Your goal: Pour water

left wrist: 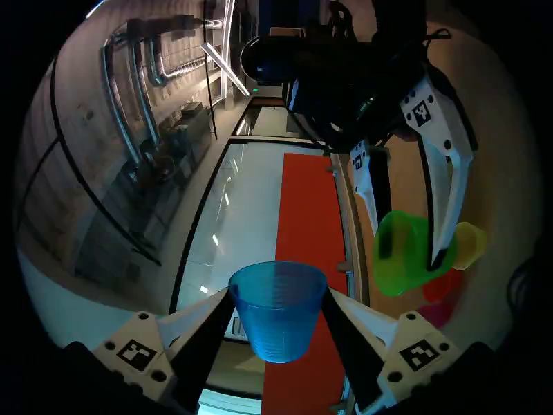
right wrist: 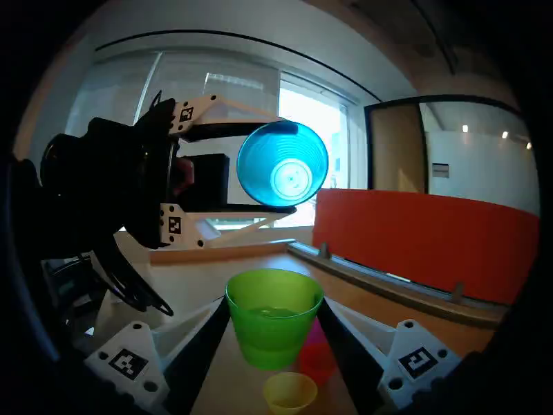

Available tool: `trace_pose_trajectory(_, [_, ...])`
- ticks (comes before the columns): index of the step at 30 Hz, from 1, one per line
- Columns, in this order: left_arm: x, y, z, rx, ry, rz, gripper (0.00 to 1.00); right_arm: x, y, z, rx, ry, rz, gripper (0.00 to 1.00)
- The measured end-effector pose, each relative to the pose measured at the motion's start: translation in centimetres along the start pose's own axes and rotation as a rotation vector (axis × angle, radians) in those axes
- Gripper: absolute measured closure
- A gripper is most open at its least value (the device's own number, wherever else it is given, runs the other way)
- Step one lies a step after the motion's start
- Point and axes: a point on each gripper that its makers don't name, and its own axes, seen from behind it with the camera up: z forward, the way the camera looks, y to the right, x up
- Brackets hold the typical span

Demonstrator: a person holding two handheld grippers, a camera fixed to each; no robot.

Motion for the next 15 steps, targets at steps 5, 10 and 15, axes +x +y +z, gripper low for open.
trace_pose_trajectory(5, [-0.4, 0.3, 0.0, -0.003, -0.005, -0.112, 0.14, 0.1, 0.1, -0.1, -0.001, 0.002, 0.000, 0.09])
trace_pose_trajectory(10, [-0.8, 0.0, 0.1, 0.011, -0.006, -0.255, 0.14, 0.0, 0.4, -0.3, -0.005, 0.004, 0.001, 0.10])
trace_pose_trajectory(15, [-1.6, -0.1, 0.1, 0.026, -0.012, -0.414, 0.14, 0.3, 0.4, -0.6, -0.004, 0.013, 0.013, 0.09])
